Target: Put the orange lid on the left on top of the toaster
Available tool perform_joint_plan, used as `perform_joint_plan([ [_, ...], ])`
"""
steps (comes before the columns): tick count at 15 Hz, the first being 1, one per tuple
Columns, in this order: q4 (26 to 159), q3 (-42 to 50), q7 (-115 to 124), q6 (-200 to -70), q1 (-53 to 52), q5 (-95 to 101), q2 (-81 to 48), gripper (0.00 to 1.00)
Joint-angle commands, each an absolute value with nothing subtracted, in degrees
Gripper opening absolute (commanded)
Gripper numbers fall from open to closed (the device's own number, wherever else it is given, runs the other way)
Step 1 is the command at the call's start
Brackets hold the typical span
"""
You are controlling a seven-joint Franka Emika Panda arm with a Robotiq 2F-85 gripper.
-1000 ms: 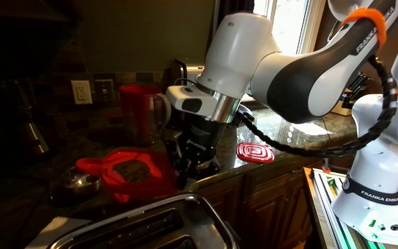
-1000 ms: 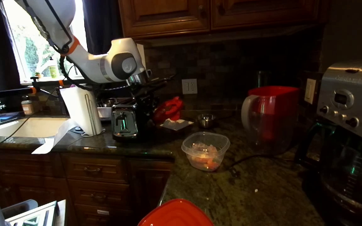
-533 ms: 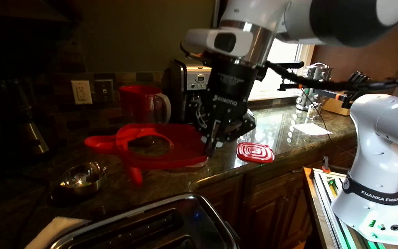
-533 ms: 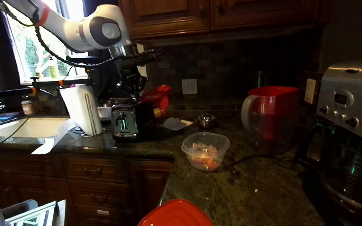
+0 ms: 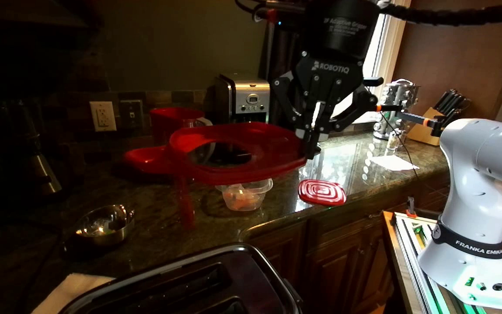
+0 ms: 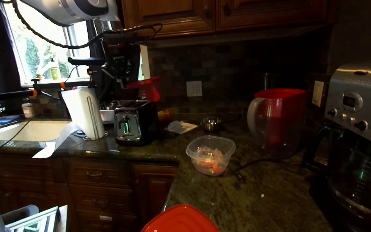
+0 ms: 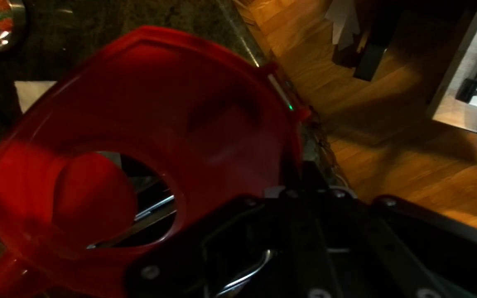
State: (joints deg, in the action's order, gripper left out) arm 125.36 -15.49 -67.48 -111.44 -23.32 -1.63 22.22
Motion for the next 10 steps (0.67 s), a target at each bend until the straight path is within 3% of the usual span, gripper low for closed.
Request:
perform_joint_plan([
  [1,126.8,-14.5,-70.2,-104.6,-25.9,-4.4,26.9,0.02],
  [10,127.7,-14.3,-68.5,-90.9,-28.2,-8.5,34.0,0.02],
])
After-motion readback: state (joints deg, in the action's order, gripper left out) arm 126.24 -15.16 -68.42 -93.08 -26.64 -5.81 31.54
